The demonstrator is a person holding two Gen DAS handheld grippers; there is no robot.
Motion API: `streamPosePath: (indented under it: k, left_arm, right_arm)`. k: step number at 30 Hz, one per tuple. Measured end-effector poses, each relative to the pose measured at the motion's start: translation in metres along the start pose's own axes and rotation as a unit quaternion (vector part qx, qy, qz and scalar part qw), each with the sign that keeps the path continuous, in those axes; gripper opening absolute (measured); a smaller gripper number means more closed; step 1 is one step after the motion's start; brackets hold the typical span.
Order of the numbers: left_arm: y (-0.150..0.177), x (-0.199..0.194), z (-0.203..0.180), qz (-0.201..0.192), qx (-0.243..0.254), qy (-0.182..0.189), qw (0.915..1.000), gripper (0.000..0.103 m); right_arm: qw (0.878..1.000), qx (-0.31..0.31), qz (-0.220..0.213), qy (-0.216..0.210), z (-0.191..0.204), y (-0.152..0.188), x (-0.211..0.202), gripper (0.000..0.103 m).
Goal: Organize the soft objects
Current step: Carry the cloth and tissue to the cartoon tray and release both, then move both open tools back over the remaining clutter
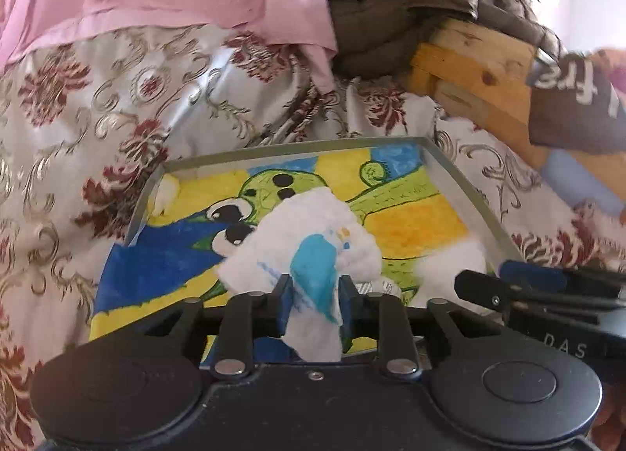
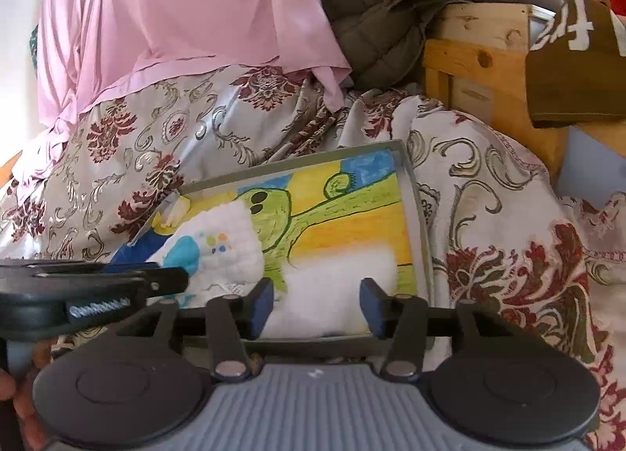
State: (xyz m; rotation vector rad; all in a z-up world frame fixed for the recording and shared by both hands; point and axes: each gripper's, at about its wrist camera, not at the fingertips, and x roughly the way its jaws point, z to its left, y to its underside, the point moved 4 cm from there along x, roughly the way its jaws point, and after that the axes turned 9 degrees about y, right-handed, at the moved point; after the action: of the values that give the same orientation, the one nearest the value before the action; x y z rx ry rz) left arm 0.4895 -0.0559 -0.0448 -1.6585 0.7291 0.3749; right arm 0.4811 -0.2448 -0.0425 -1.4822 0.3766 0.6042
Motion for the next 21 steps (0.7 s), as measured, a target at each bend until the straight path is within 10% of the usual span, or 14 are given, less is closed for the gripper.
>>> streamPosePath:
  k: [21]
  left_arm:
    - [0.014, -0.164, 0.003, -0.14, -0.055, 0.015, 0.9885, 0.094]
  right_arm:
    - [0.99, 0.024, -0.136, -0.038, 0.019, -0.006, -0.149, 0.101]
